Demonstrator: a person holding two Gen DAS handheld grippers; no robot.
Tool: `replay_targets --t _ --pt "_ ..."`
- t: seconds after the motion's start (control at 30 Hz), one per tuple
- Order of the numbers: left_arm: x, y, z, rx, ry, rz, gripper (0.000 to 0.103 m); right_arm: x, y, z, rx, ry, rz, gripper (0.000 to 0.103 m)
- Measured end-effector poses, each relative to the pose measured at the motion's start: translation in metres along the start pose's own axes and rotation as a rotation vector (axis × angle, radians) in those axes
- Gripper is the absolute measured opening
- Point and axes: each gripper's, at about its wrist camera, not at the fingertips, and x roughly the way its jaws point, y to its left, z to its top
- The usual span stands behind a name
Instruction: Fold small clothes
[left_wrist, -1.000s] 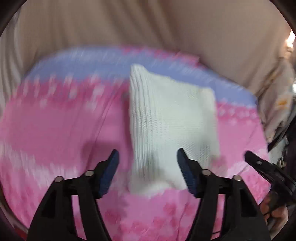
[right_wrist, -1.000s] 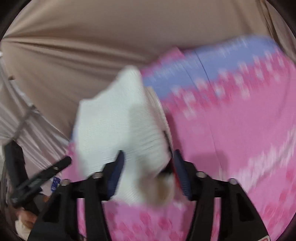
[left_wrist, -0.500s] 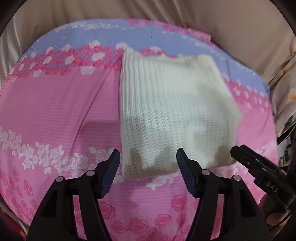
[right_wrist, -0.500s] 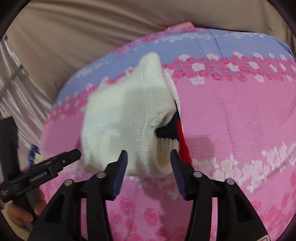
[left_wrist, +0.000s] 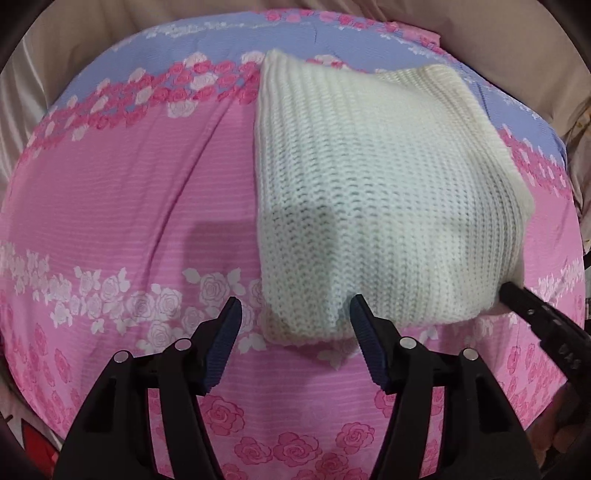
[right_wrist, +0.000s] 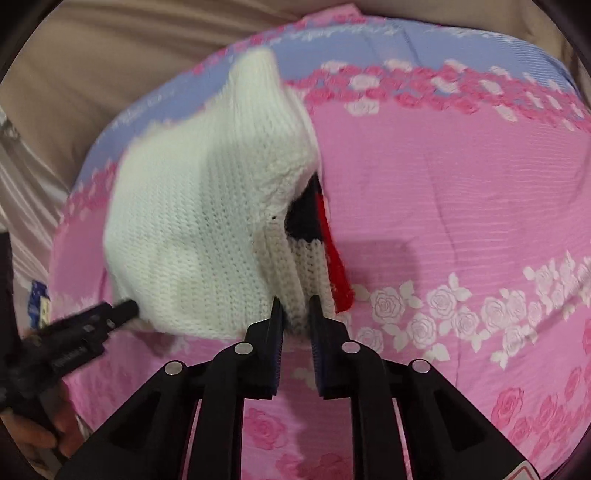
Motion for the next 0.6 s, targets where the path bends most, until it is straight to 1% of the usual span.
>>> replay_targets --t 0.13,0.17,0.23,0.33,0.4,0.47,0.53,0.6 --pt "-0.017 -0.008 -0.008 0.021 -0.032 0.02 0.059 -0.03 0.011 -0.008 -0.055 -0.079 -0.061 0.02" --pt "-0.022 -0.011 -0.01 0.025 -0.043 0.026 0.059 -0.038 0.014 -0.007 -0.075 -0.1 -0.062 0.02" --pt "-0.034 -0.013 -0.008 0.018 -0.078 0.03 0.059 -0.048 0.02 0.004 -0.096 -0.127 -0.039 0.02" --pt "-0.044 -0.015 0.01 0.017 -0.117 0.034 0.059 -0.054 0.029 0.031 -0.122 -0.162 -0.002 0.02" --pt "-0.047 -0.016 0.029 0.024 -0.137 0.064 0.06 -0.052 0.035 0.052 -0.142 -0.189 0.007 0.019" --pt "-0.041 -0.012 0.046 0.019 -0.148 0.09 0.063 -0.037 0.04 0.07 -0.144 -0.177 0.003 0.02" --pt "-0.02 -0.005 0.06 0.02 -0.129 0.142 0.063 -0.009 0.034 0.075 -0.115 -0.12 -0.024 0.018" --pt "0.003 0.0 0.064 0.02 -0.101 0.154 0.065 0.036 0.02 0.07 -0.097 -0.019 -0.106 0.015"
